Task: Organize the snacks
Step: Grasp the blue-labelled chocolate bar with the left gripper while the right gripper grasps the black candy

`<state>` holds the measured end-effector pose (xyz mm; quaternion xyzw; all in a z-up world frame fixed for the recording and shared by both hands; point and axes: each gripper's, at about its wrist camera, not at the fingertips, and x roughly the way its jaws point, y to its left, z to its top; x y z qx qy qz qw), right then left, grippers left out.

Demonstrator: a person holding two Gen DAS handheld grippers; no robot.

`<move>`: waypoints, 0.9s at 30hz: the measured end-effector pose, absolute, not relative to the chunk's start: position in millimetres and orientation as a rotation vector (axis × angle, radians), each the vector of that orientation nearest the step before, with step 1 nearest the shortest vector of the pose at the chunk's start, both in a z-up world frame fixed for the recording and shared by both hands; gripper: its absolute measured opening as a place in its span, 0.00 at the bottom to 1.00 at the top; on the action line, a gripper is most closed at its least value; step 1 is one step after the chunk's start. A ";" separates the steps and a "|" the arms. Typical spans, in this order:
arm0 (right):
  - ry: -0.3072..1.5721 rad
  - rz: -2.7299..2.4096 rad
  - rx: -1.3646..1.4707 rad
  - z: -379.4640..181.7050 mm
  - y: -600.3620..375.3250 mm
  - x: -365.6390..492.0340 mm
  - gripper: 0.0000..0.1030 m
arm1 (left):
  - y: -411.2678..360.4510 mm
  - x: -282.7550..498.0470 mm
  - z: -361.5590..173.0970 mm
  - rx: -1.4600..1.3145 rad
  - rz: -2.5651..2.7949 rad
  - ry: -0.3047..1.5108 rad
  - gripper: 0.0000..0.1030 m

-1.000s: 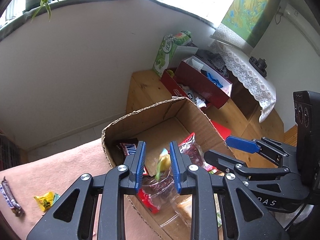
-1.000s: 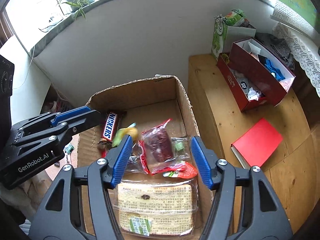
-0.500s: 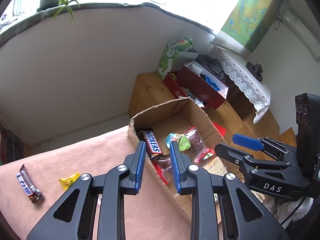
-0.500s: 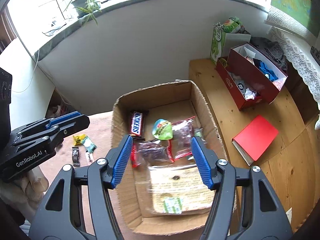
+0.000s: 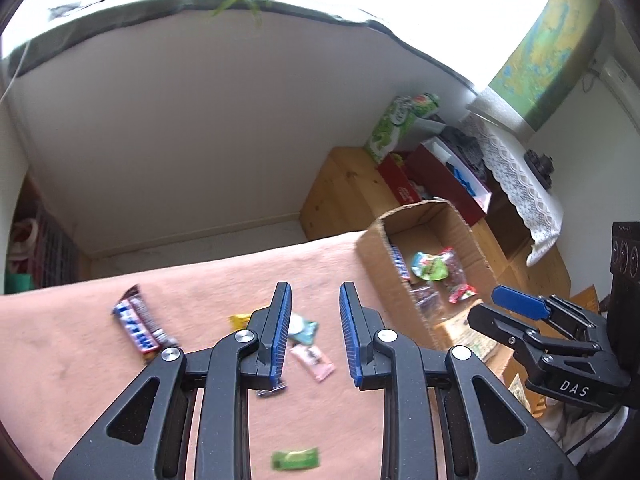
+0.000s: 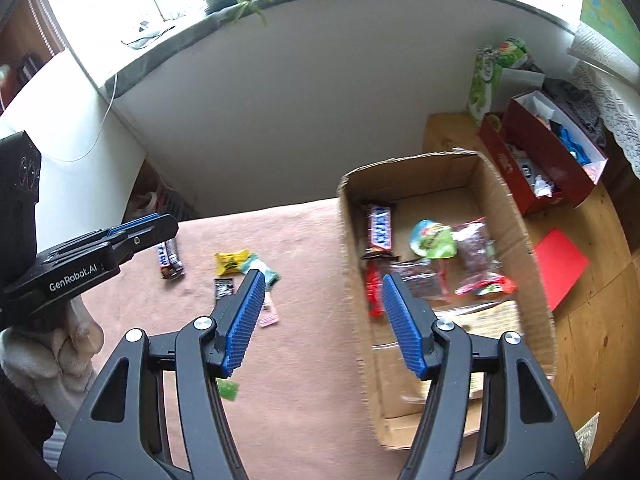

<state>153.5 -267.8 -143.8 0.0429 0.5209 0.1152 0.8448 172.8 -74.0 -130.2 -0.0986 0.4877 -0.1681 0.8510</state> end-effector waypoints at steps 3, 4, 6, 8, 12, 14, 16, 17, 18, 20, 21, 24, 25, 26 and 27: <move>1.120 0.281 0.104 -153.5 -246.8 153.7 0.62 | -48.0 170.9 -136.6 -0.221 -0.304 1.042 0.34; 1.132 0.297 0.104 -159.1 -238.3 153.7 0.62 | -39.0 170.4 -138.4 -0.232 -0.288 1.046 0.37; 1.157 0.318 0.093 -169.9 -223.9 154.6 0.62 | -21.1 170.6 -144.7 -0.264 -0.253 1.058 0.39; 1.182 0.340 0.079 -181.7 -208.4 155.5 0.62 | -5.3 170.2 -152.5 -0.290 -0.222 1.072 0.39; 1.227 0.375 0.066 -201.8 -182.7 158.9 0.62 | 17.9 168.6 -167.9 -0.324 -0.167 1.098 0.39; 1.248 0.384 0.056 -212.1 -172.4 161.1 0.62 | 26.7 170.2 -175.6 -0.337 -0.145 1.117 0.39; 1.267 0.389 0.054 -220.4 -164.8 162.9 0.62 | 34.8 174.6 -185.0 -0.367 -0.112 1.141 0.40; 1.275 0.392 0.050 -224.1 -160.2 163.5 0.62 | 40.6 176.3 -189.1 -0.387 -0.101 1.148 0.40; 1.281 0.395 0.043 -226.7 -156.6 164.5 0.62 | 44.6 177.6 -193.5 -0.405 -0.089 1.157 0.40; 1.292 0.393 0.020 -233.7 -149.5 166.0 0.62 | 49.9 180.1 -200.6 -0.417 -0.074 1.174 0.40; 1.299 0.392 0.013 -237.3 -146.6 166.9 0.62 | 49.9 181.8 -203.4 -0.415 -0.072 1.182 0.40; 1.316 0.385 0.004 -246.2 -141.3 171.4 0.62 | 46.5 184.3 -207.7 -0.403 -0.075 1.194 0.40; 1.322 0.379 0.003 -249.6 -139.6 173.4 0.62 | 45.0 185.8 -209.6 -0.397 -0.074 1.198 0.40; 1.330 0.371 0.004 -253.4 -138.8 175.1 0.62 | 42.7 186.9 -211.3 -0.392 -0.074 1.202 0.40; 1.336 0.367 0.008 -256.4 -138.8 176.6 0.62 | 41.1 188.2 -213.4 -0.385 -0.073 1.207 0.40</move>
